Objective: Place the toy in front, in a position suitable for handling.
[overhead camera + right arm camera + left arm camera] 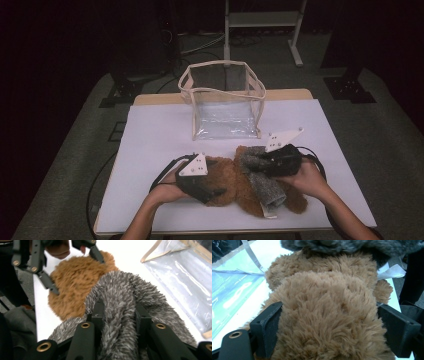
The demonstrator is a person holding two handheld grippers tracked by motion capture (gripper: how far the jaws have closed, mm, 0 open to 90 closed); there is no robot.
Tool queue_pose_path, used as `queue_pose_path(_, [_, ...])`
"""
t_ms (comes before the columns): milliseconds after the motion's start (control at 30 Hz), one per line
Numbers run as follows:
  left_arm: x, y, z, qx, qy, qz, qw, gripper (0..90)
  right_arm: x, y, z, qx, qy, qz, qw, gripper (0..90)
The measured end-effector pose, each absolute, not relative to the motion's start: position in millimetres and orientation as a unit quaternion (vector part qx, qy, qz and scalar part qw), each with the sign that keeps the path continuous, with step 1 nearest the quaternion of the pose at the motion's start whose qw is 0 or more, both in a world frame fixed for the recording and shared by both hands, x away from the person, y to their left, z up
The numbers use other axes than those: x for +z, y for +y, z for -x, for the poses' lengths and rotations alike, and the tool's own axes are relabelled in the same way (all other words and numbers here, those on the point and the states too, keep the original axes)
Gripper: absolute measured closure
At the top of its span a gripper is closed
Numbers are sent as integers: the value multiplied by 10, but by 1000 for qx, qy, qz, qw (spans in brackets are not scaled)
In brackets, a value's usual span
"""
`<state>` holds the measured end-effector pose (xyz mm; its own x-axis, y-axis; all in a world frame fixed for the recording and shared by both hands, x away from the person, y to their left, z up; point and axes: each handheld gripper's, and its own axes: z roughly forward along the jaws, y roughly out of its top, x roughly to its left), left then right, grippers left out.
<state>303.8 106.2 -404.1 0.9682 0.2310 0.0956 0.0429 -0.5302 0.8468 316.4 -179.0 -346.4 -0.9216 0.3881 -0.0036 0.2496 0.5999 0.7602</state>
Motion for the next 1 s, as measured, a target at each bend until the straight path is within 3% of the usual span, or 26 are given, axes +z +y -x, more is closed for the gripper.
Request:
queue_pose_path(233, [-3960, 1135, -3075, 92, 62, -870, 480, 96, -3665, -1826, -3275, 428, 878, -208, 45, 674])
queue_pose_path(533, [-3907, 1197, -3109, 91, 97, -865, 484, 65, -3734, -1864, -3057, 441, 871, -209, 62, 678])
queue_pose_path(767, [-3977, 1139, -3074, 79, 91, -878, 464, 137, -3655, -1836, -3020, 430, 880, -192, 54, 675])
queue_pose_path(1000, [-3979, 1128, -3050, 82, 80, -882, 456, 152, -3538, -1718, -3242, 421, 885, -189, 56, 672])
